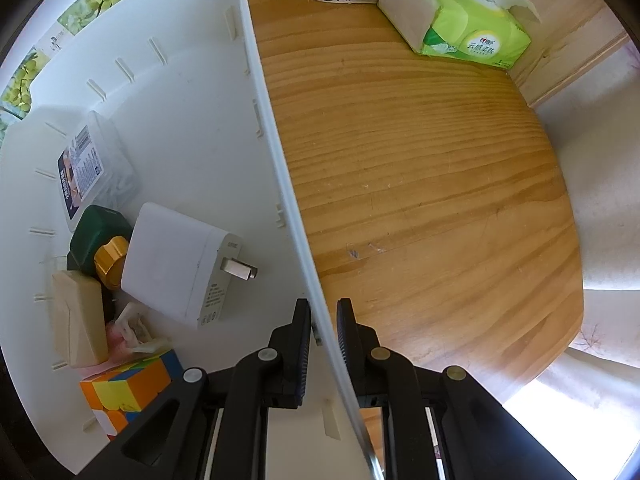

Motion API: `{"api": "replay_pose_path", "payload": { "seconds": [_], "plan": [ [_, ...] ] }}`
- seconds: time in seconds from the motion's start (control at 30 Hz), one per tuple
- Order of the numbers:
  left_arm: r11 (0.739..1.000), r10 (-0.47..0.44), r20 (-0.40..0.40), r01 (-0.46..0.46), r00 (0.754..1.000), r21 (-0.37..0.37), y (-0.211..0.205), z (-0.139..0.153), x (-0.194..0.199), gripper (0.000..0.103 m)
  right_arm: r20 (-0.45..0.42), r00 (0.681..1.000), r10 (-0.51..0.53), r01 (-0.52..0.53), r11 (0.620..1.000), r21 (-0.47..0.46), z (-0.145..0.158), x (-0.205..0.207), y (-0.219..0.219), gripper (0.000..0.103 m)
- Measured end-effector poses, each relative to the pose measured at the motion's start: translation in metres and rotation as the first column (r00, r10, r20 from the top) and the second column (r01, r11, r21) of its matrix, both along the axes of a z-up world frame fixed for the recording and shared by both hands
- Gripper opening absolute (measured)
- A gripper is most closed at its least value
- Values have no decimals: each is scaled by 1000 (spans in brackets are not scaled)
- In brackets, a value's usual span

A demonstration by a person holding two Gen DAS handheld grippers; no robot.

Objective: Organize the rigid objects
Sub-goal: 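Move the open left gripper toward the round beige compact, then close the left gripper on the round beige compact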

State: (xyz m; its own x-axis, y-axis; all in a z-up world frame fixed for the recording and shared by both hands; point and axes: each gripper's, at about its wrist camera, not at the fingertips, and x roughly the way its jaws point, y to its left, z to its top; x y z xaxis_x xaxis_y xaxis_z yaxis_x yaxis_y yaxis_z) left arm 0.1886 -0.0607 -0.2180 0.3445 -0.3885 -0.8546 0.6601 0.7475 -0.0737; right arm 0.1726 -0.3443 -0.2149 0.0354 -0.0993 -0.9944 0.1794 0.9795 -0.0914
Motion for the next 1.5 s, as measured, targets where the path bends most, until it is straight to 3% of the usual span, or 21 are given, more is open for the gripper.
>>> {"api": "replay_pose_path", "payload": {
  "seconds": [0.23,0.57,0.93,1.17,1.5],
  "plan": [
    [1000,-14,6,14,1000,-15,-4,3,-5,60,3,1000,0,0,1000,-2,0,-1,2,14],
    [1000,13,-5,-13,1000,-8,-3,5,-12,59,18,1000,0,0,1000,0,1,-6,2,14],
    [990,137,32,-136,990,-18,19,21,-20,59,25,999,48,-48,999,11,4,-7,3,14],
    [967,254,42,-252,966,-44,35,35,-28,59,13,996,93,-93,996,14,5,-4,4,14],
    [906,408,68,-395,910,-152,45,73,-37,59,-21,982,187,-186,982,13,3,-1,12,13]
  ]
}}
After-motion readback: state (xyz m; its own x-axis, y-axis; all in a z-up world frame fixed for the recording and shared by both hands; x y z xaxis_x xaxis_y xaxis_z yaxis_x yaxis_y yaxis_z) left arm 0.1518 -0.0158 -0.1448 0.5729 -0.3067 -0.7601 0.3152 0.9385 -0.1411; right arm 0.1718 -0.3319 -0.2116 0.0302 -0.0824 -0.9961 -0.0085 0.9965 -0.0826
